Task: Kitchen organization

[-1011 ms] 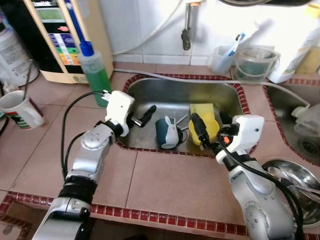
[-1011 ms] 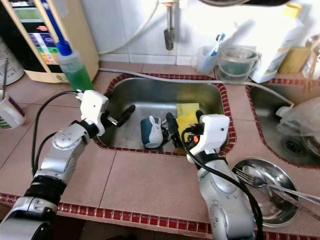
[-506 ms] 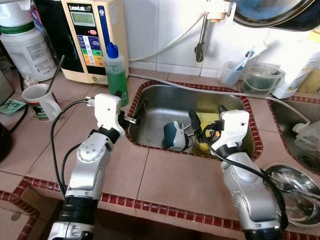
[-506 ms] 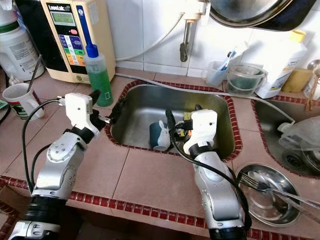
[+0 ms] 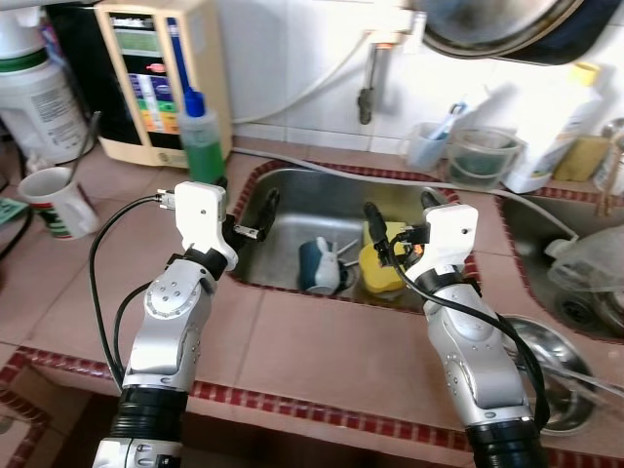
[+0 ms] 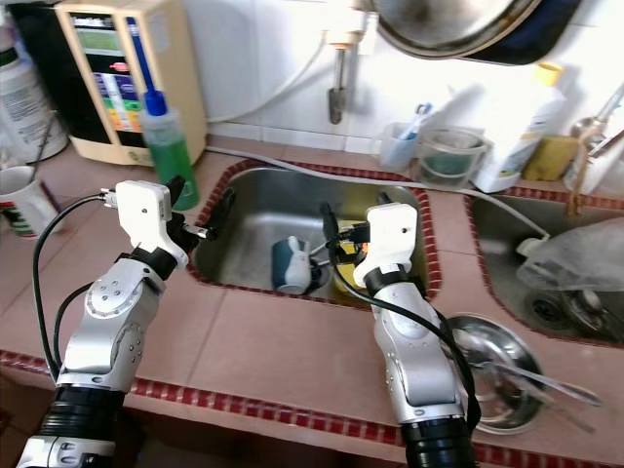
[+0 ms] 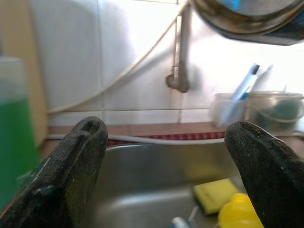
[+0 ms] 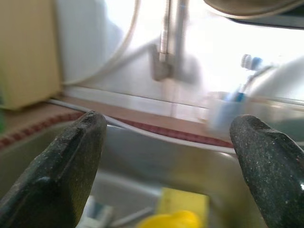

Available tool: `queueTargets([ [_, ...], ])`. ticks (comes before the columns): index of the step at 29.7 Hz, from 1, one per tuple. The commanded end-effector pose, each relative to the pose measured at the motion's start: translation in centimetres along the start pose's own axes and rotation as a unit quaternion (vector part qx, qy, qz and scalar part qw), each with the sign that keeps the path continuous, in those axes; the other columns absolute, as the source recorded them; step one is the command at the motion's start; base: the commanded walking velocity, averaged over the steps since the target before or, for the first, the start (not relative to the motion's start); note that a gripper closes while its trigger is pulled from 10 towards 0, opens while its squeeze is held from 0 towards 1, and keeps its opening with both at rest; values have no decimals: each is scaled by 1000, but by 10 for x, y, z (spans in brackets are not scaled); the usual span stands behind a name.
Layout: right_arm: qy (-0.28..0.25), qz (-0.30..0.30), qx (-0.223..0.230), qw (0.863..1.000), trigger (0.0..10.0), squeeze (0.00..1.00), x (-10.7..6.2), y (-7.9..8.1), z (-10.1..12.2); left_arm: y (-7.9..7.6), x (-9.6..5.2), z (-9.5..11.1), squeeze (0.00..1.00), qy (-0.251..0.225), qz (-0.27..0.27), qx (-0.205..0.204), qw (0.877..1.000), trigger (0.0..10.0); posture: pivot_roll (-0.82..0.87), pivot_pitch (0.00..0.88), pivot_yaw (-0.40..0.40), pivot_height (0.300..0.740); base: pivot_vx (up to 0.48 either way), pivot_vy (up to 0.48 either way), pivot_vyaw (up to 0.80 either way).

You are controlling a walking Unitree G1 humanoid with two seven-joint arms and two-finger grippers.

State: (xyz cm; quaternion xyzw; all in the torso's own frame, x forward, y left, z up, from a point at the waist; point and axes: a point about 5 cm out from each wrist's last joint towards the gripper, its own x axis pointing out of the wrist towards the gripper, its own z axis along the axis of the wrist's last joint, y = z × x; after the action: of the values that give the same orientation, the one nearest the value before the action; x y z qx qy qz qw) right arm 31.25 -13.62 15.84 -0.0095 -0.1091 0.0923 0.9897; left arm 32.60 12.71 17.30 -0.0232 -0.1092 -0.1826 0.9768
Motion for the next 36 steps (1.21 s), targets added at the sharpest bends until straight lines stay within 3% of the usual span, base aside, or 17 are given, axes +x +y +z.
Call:
queueTargets([
  [1, -14, -3, 1, 1000, 10000, 0, 4, 2, 4, 6, -4, 1, 0, 4, 8, 7, 1000, 10000, -46, 0, 14, 740, 0, -349, 0],
  [34, -20, -6, -12, 1000, 10000, 0, 3, -2, 0, 1, -9, -3, 0, 20, 7, -1, 1000, 10000, -56, 0, 3, 740, 0, -347, 0],
  [36, -17, -7, -9, 1000, 10000, 0, 3, -2, 0, 0, -9, -3, 0, 16, 6, -15, 1000, 10000, -57, 0, 4, 740, 0, 0, 0],
])
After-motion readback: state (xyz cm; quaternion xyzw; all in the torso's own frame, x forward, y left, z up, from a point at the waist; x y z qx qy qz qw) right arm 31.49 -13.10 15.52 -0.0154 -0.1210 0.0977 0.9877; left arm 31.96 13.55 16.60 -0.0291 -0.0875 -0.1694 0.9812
